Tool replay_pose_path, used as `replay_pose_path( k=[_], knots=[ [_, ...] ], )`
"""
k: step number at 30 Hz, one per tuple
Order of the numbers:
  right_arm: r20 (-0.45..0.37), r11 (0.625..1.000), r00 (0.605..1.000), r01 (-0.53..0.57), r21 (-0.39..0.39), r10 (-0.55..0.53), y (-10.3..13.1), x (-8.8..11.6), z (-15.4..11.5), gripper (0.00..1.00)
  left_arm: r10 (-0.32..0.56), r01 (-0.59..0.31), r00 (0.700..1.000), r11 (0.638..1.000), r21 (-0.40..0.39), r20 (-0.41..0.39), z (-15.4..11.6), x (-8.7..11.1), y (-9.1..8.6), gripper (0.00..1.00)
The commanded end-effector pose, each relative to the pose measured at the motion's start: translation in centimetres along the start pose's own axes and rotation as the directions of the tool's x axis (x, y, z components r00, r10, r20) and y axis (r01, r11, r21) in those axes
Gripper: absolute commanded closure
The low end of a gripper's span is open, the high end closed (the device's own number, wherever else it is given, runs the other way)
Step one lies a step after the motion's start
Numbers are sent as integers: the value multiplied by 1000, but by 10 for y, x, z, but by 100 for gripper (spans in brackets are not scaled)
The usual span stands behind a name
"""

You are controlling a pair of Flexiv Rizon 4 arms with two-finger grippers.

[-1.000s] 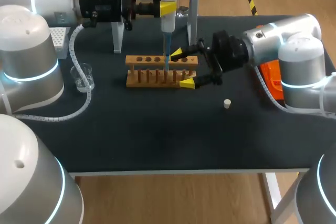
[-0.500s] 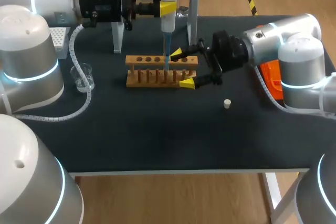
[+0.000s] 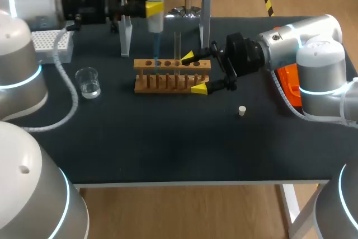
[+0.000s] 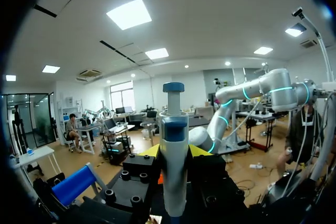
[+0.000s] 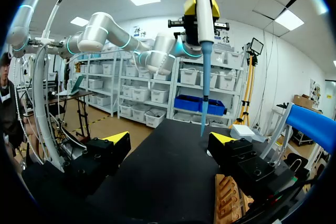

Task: Invert the test tube, pick up the pipette, mount the tip to pipette, aspirate from beaker and dispense into the tube, eject the tip, return the pipette, and cap with the stopper.

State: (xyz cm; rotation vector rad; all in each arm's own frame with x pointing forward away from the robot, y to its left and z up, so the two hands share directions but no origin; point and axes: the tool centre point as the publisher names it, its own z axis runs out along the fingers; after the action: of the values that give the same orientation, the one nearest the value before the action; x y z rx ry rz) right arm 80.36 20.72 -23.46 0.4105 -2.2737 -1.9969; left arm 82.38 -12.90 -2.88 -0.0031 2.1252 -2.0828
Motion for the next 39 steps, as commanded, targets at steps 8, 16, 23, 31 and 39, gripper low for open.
replay_pose_path(
  k=[8, 16, 23, 31, 39],
  knots=[
    [-1, 1000, 1000, 0, 2, 0, 1, 0, -1, 0, -6, 7, 998, 1000, -15, 57, -115, -18, 26, 100],
    [-1, 1000, 1000, 0, 2, 0, 1, 0, -1, 0, 9, -8, 997, 1000, -10, 76, -150, -43, 48, 100],
    [-1, 1000, 1000, 0, 2, 0, 1, 0, -1, 0, -10, 8, 995, 1000, 28, 96, -168, -64, 68, 100],
    [-1, 1000, 1000, 0, 2, 0, 1, 0, -1, 0, -26, 22, 994, 999, 40, 105, -182, -84, 79, 100],
    [-1, 1000, 1000, 0, 2, 0, 1, 0, -1, 0, -52, 48, 993, 998, 32, 109, -188, -95, 91, 100]
  ],
)
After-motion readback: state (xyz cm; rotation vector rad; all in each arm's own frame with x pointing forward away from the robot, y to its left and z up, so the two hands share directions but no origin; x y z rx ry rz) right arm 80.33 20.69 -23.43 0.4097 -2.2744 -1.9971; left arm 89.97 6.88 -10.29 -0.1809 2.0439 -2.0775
